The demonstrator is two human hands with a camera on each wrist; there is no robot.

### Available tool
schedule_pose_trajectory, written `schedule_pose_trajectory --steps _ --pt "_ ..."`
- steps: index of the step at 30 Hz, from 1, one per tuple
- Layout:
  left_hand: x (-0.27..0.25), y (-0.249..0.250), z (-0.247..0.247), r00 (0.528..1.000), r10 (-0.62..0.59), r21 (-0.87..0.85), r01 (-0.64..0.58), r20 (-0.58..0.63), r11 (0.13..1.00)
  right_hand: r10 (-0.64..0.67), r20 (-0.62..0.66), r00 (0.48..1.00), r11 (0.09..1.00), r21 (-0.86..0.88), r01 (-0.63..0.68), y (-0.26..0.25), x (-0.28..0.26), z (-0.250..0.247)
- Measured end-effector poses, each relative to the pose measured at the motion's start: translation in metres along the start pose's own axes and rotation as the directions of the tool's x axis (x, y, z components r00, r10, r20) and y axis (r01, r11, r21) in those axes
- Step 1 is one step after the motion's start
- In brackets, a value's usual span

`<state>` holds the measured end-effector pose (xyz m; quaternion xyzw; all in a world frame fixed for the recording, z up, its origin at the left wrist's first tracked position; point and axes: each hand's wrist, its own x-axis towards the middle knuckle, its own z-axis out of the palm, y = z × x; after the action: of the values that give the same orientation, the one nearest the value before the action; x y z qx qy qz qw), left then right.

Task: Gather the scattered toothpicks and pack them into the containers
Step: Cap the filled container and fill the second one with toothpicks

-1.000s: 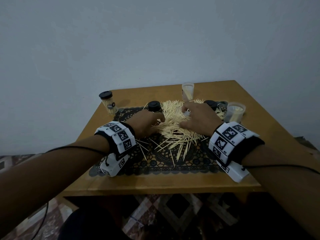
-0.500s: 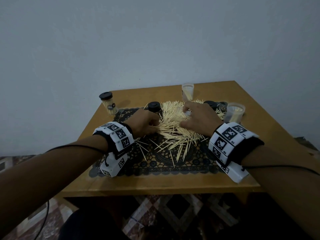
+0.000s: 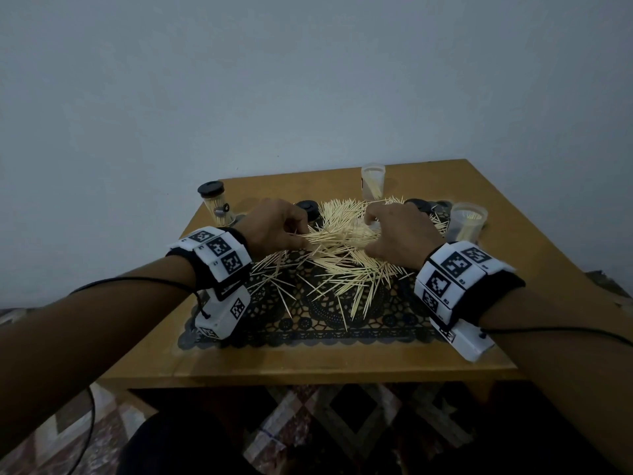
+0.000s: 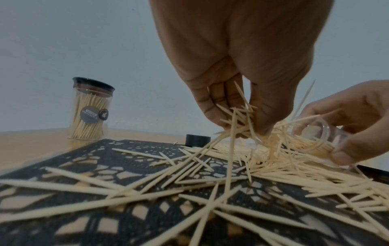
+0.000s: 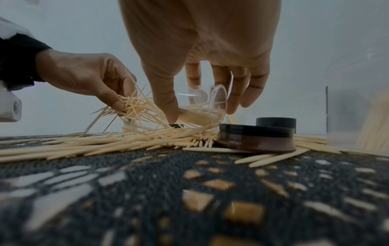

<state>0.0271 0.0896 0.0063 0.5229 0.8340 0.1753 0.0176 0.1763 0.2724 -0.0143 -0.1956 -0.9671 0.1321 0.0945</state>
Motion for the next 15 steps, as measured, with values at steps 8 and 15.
schedule_pose_trajectory --steps 8,15 --pt "-0.001 0.001 -0.005 0.999 -0.023 -0.035 0.024 0.025 0.999 -0.009 -0.014 1.000 0.999 0.034 0.010 -0.003 0.000 -0.001" --pt "-0.002 0.012 -0.007 0.999 -0.004 -0.067 0.007 0.036 0.998 -0.057 0.012 0.998 0.995 0.078 0.056 -0.007 0.000 -0.001"
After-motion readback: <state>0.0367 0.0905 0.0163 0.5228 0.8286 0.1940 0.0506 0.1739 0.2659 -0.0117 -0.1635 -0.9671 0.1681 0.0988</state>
